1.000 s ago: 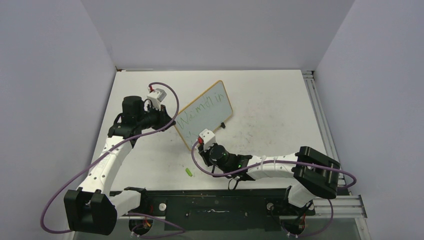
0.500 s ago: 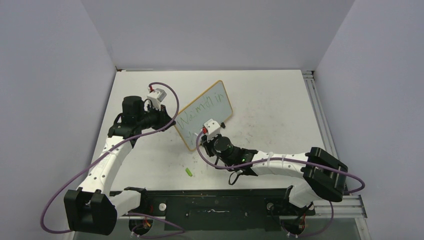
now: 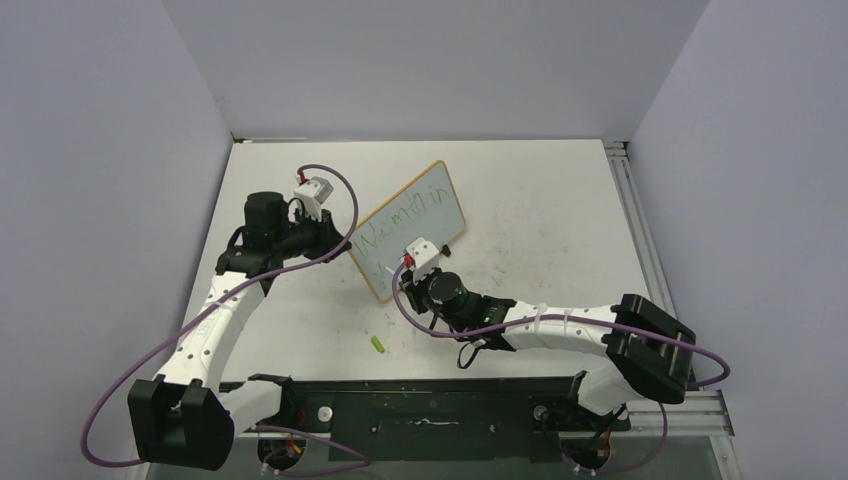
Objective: Write a sentence on the whiteboard
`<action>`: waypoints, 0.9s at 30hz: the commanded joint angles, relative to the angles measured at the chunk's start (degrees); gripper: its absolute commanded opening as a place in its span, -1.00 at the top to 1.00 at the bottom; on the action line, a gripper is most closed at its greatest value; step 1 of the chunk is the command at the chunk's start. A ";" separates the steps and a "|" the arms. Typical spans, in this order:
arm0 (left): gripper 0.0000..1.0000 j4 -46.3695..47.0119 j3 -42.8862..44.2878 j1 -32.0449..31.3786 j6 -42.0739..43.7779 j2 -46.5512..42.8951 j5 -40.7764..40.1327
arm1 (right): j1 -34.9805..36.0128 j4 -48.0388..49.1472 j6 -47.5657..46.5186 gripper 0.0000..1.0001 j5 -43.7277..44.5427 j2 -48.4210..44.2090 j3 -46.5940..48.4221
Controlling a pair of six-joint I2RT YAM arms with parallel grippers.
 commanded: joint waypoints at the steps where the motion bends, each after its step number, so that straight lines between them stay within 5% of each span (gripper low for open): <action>1: 1.00 -0.74 1.13 0.06 0.65 0.17 -0.51 | 0.17 4.02 -0.55 0.89 -1.12 -0.77 2.43; 27: 1.00 -0.77 1.15 0.06 0.68 -0.04 -0.61 | 0.32 4.58 -0.38 0.89 -1.01 2.43 2.67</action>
